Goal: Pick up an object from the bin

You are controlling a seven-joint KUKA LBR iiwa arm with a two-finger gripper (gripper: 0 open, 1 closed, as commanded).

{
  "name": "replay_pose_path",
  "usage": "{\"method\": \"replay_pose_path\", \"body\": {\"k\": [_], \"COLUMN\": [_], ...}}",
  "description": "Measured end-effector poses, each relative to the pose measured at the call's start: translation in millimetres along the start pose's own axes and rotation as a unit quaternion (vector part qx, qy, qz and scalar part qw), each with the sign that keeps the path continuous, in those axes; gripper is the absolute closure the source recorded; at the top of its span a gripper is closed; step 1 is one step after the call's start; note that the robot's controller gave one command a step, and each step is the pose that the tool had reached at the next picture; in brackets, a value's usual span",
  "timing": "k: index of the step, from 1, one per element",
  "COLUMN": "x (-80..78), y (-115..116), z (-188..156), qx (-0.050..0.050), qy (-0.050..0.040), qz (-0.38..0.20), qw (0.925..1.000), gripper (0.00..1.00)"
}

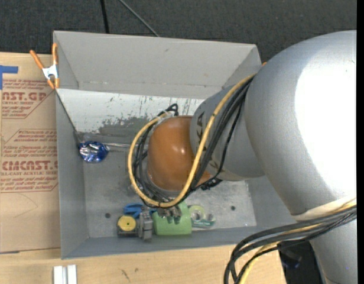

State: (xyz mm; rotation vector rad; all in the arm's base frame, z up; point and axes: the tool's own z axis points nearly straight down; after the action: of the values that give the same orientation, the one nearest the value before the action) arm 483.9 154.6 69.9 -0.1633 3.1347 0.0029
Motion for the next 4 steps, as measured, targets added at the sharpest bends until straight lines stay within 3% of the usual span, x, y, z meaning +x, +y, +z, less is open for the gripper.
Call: {"method": "replay_pose_path", "body": {"k": [1,2,3,4], "x": [-1.2,-25.2,-24.1,-8.9], "y": [-1,5,5,-15], "z": [0,-163,-161,-38], "qx": [0.000,0.000,0.000,-0.001], "qy": [0.0002,-0.0023,0.0002,0.0048], "qz": [0.001,-0.299,-0.298,-0.257], "qw": [1.0000,0.9543,0.9546,0.9664], "gripper": [1.00,1.00,0.00,0.00]}}
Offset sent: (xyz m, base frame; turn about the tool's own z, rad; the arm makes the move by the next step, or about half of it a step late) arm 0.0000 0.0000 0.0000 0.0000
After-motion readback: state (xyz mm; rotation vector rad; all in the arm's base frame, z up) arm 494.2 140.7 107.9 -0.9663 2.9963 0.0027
